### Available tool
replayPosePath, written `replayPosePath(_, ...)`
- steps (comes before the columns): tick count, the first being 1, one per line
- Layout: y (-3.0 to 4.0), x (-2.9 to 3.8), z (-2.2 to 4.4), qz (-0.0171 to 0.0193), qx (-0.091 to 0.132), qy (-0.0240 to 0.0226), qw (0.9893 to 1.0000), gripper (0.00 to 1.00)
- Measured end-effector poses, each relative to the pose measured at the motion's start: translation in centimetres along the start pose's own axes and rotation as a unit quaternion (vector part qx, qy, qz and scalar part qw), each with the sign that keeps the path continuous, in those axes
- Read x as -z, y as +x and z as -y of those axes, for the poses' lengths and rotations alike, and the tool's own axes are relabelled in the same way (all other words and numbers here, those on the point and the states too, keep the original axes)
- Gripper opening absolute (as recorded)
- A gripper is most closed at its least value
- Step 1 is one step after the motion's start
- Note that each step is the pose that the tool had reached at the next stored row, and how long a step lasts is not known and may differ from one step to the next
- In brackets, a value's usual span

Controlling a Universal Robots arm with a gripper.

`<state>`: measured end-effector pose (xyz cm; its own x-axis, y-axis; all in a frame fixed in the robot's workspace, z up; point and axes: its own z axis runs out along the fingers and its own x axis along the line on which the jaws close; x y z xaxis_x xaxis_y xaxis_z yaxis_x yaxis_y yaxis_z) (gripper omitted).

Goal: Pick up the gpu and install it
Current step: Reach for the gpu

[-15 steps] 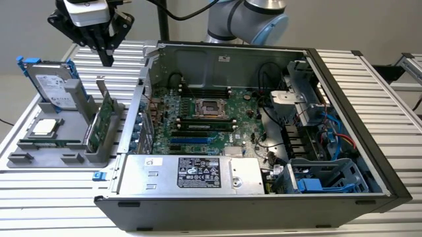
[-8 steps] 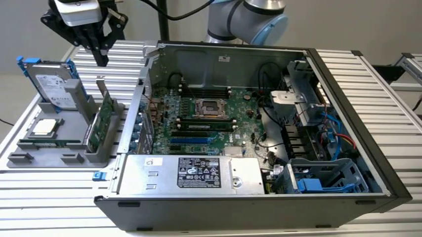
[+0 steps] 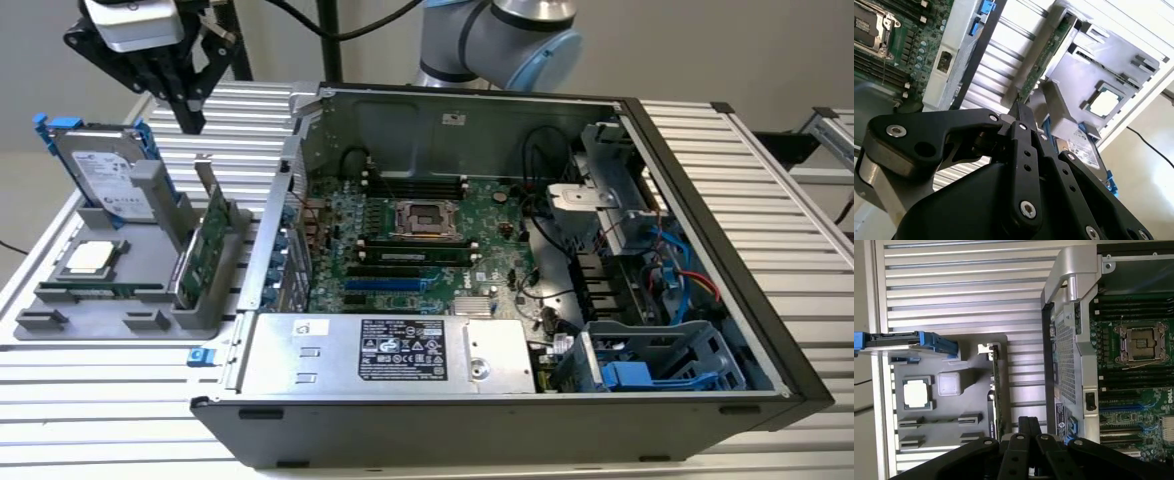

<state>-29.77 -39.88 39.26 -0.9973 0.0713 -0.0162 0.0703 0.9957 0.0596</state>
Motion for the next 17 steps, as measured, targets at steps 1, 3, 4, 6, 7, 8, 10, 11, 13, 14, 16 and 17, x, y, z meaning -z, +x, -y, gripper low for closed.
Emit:
replayPosePath(1, 0.18, 0.00, 0.01, 0.0000, 0.000, 0.0000, 1.0000, 0.00)
replayPosePath(3, 0.56, 0.01, 0.04, 0.0000, 0.000, 0.0000, 1.0000, 0.00)
replayPosePath(4, 0.74, 0.02, 0.05, 0.0000, 0.000, 0.0000, 1.0000, 0.00)
replayPosePath(6, 1.09, 0.02, 0.08, 0.0000, 0.000, 0.0000, 1.0000, 0.00)
replayPosePath(7, 1.27, 0.03, 0.09, 0.0000, 0.000, 0.0000, 1.0000, 0.00)
replayPosePath(8, 1.46, 0.03, 0.10, 0.0000, 0.000, 0.0000, 1.0000, 0.00)
replayPosePath(10, 1.81, 0.03, 0.13, 0.0000, 0.000, 0.0000, 1.0000, 0.00)
replayPosePath(11, 1.99, 0.04, 0.14, 0.0000, 0.000, 0.0000, 1.0000, 0.00)
replayPosePath(13, 2.34, 0.04, 0.16, 0.0000, 0.000, 0.0000, 1.0000, 0.00)
replayPosePath(14, 2.52, 0.05, 0.18, 0.0000, 0.000, 0.0000, 1.0000, 0.00)
replayPosePath(16, 2.86, 0.06, 0.20, 0.0000, 0.000, 0.0000, 1.0000, 0.00)
replayPosePath(17, 3.02, 0.06, 0.21, 0.0000, 0.000, 0.0000, 1.0000, 0.00)
